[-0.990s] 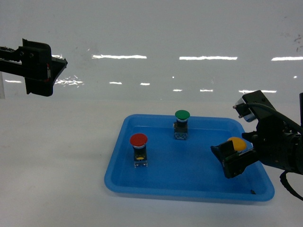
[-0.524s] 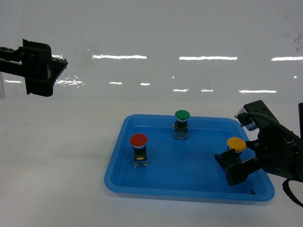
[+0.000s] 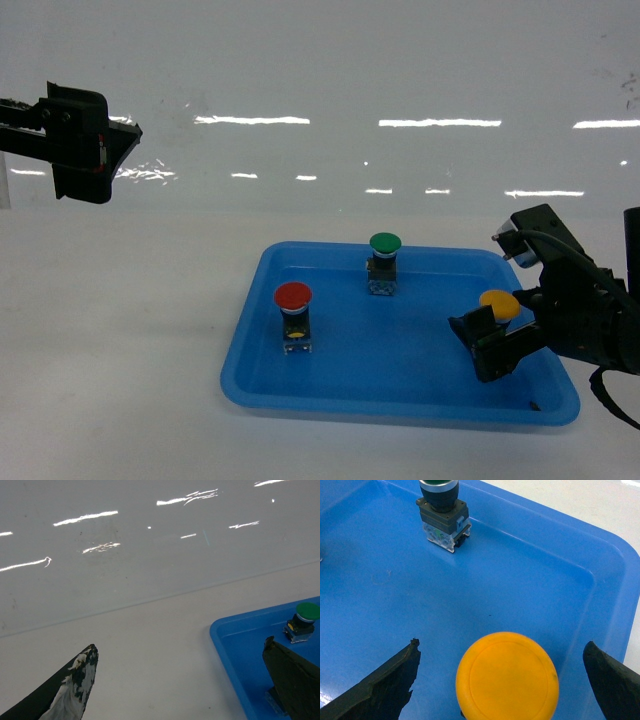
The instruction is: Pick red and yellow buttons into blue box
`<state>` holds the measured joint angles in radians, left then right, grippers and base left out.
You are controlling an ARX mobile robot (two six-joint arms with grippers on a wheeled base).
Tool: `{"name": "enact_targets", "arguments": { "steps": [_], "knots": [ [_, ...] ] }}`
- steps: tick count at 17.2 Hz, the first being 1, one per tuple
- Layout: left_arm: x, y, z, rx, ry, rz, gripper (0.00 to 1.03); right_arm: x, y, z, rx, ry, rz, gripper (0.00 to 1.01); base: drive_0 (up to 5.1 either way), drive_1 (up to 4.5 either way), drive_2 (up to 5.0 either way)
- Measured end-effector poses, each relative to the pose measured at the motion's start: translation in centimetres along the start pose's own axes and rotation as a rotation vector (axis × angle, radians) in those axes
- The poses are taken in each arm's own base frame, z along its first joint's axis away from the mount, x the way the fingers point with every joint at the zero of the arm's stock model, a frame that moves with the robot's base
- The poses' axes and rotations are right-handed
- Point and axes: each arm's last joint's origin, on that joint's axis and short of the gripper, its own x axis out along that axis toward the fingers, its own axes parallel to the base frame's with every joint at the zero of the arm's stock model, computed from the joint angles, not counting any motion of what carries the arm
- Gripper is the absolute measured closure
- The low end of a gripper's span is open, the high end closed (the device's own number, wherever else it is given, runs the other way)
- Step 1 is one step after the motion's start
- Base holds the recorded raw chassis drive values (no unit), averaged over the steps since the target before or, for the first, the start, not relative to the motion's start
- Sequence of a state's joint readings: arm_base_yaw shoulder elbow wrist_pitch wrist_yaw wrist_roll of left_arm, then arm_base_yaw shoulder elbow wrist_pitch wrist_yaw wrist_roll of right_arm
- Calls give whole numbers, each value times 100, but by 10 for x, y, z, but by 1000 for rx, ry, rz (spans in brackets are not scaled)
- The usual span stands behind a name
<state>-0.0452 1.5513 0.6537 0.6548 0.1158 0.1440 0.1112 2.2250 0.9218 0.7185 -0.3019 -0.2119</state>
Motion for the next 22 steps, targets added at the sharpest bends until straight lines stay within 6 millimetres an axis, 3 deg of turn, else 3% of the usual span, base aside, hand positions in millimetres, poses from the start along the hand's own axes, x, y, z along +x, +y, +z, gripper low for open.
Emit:
{"name": "enact_targets", "arguments": {
  "steps": [7,8,13,22],
  "knots": [
    [0,0,0,0,0,0,5,8,-2,0,-29,17,-2,3,0,0,0],
    [0,0,0,0,0,0,5,8,-2,0,-30,17,-2,9,0,0,0],
    [0,0,0,0,0,0,5,8,-2,0,-33,17,-2,66,0,0,0],
    [0,0,0,0,0,0,5,3,-3,1,-12,2,-23,69,0,0,0]
  ]
}}
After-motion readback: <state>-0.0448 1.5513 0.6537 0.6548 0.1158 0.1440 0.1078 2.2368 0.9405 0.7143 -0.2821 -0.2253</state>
